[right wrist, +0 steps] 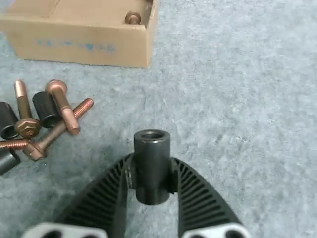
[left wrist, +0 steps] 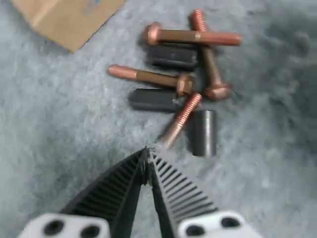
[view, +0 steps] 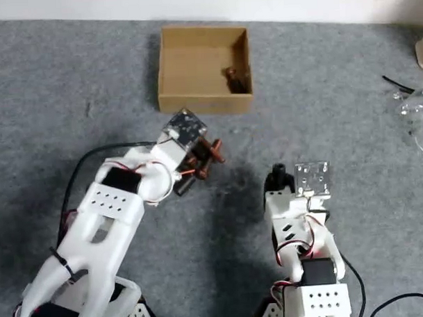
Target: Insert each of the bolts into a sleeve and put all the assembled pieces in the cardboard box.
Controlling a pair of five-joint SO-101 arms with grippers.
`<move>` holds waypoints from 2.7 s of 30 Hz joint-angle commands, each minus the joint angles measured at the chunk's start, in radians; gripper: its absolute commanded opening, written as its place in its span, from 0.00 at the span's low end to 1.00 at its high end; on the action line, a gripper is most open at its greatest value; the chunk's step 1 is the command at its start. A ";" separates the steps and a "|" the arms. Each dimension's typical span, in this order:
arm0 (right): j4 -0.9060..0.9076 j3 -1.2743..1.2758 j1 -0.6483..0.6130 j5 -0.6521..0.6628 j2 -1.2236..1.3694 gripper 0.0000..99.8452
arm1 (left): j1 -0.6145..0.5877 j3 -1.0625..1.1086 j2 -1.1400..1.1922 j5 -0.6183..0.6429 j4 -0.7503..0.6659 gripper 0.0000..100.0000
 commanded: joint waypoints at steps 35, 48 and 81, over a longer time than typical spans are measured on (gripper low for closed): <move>-0.035 0.082 0.010 0.017 -0.028 0.00 | -0.074 -0.515 0.654 -0.333 0.244 0.12; -0.035 0.082 0.010 0.017 -0.028 0.00 | -0.076 -0.518 0.762 -0.331 0.146 0.12; -0.035 0.082 0.013 0.017 -0.028 0.00 | -0.090 -0.565 0.823 -0.328 0.169 0.01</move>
